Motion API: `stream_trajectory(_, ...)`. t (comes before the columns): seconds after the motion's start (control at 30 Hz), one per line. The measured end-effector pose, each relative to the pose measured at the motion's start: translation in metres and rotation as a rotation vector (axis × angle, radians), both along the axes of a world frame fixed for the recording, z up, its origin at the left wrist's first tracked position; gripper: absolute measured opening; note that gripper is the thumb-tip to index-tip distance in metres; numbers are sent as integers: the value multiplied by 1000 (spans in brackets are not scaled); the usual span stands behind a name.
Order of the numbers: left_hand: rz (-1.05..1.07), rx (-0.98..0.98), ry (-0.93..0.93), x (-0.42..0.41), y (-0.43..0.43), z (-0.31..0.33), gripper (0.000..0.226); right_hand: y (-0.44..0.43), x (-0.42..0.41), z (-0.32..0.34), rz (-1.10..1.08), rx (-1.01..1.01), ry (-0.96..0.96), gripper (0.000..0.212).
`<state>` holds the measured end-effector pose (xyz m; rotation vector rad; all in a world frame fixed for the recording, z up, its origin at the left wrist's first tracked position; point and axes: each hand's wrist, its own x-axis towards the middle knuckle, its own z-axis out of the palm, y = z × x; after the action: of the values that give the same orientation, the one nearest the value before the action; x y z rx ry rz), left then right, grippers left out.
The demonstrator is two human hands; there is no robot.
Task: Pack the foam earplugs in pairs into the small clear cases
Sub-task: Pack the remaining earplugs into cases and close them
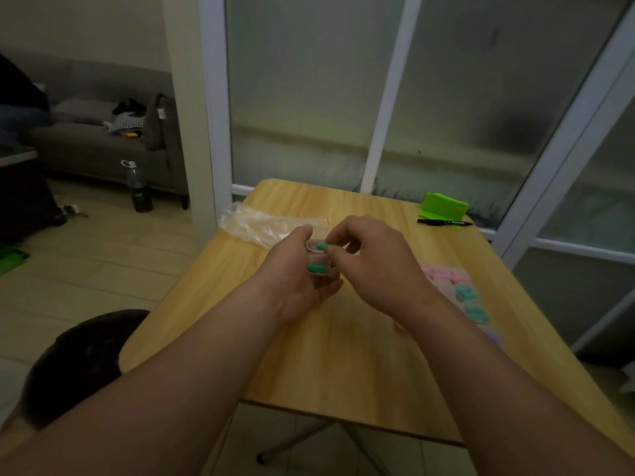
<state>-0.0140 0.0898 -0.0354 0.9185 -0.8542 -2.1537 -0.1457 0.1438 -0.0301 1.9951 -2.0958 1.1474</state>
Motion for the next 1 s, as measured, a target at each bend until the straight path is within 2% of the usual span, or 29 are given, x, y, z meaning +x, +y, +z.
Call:
stream_trajectory(0.23,-27,4,24,2,1,-3,59,1,2,-8,-5,70,75,13)
stream_trajectory(0.67,-50,35,50,6,0,-1,50,-1,6,-11,22,43,9,14)
stream_trajectory(0.8,-54,42,21,6,-1,0,54,-4,-2,-9,-11,-9,-106,9)
stream_trajectory(0.9,-68,30,6,5,-2,-2,59,-3,-8,-7,-20,2,-256,20)
stream_trajectory(1.0,-100,30,17,3,-2,-3,66,-1,-7,-6,36,84,-295,30)
